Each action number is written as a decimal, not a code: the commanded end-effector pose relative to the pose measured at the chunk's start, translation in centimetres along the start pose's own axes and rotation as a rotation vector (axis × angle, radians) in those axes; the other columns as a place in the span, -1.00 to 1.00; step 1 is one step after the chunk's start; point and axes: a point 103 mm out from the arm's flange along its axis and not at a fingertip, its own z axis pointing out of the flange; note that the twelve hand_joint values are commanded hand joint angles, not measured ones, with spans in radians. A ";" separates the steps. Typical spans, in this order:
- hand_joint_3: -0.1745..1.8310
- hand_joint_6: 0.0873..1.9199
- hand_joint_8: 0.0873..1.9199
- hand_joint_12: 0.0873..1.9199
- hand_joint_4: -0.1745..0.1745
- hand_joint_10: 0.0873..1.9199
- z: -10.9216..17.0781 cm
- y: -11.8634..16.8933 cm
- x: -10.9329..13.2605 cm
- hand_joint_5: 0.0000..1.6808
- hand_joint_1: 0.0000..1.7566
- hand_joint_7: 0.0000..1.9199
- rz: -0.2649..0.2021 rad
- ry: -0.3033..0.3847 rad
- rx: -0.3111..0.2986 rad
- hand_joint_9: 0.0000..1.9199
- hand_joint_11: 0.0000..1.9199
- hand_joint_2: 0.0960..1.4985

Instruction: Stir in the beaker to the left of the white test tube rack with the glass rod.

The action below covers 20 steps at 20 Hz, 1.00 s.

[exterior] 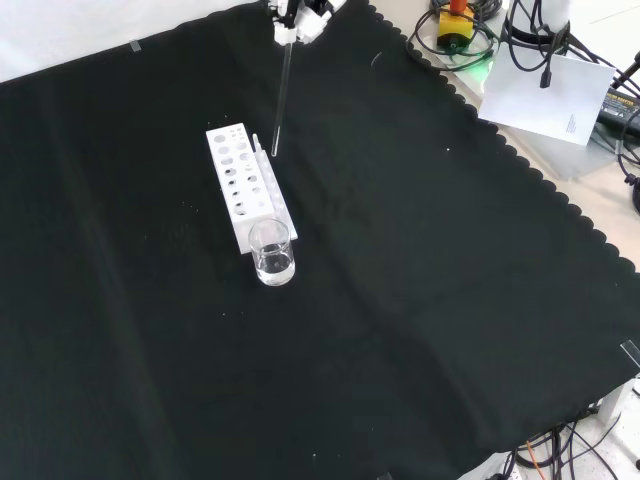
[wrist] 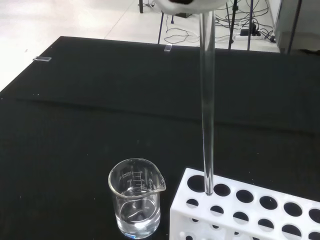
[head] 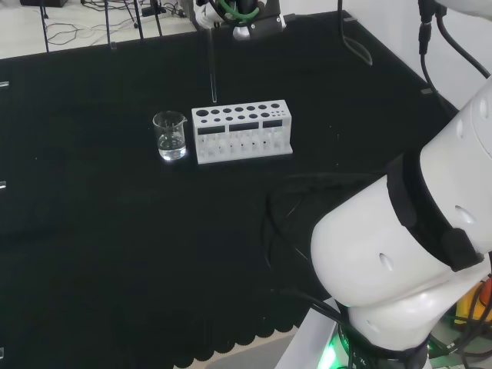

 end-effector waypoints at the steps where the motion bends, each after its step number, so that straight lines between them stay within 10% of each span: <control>1: -1.00 -0.99 -0.29 -0.35 -1.00 -0.12 -0.3 -0.3 -0.1 0.66 0.51 0.37 0.017 0.020 -0.001 0.58 0.66 0.37; 20: -1.00 -1.00 -0.30 -0.34 -1.00 -0.11 0.8 5.6 5.6 0.67 0.51 0.37 -0.165 0.081 0.002 0.58 0.66 0.37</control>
